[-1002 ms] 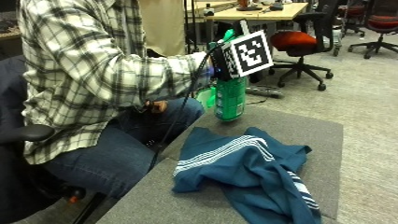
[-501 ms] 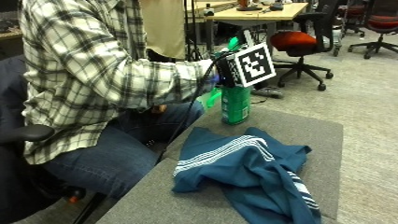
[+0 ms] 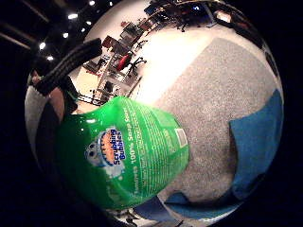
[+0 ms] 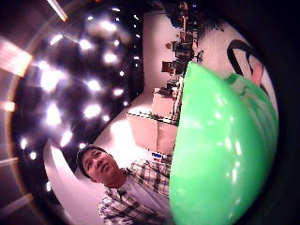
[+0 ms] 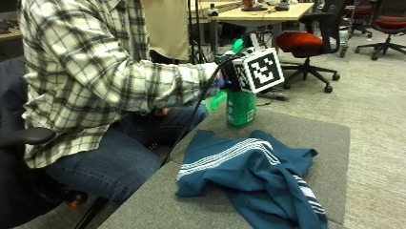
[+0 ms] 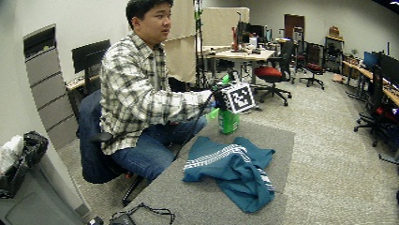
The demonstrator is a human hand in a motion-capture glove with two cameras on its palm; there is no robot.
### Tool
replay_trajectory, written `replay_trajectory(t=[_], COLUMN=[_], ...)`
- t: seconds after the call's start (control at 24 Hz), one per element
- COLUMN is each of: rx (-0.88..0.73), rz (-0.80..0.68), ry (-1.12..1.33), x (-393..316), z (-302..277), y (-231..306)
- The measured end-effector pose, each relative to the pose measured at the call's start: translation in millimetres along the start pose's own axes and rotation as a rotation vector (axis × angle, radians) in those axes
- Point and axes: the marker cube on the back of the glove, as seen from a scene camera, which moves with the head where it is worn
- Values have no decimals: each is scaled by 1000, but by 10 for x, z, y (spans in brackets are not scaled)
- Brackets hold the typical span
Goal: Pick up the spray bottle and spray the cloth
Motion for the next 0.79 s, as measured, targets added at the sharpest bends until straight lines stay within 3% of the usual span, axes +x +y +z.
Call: replay_trajectory(t=[0.33,0.79], rx=[-101,-144], rz=[24,75], ry=[11,225], x=[6,3], z=[6,-99], y=[67,187])
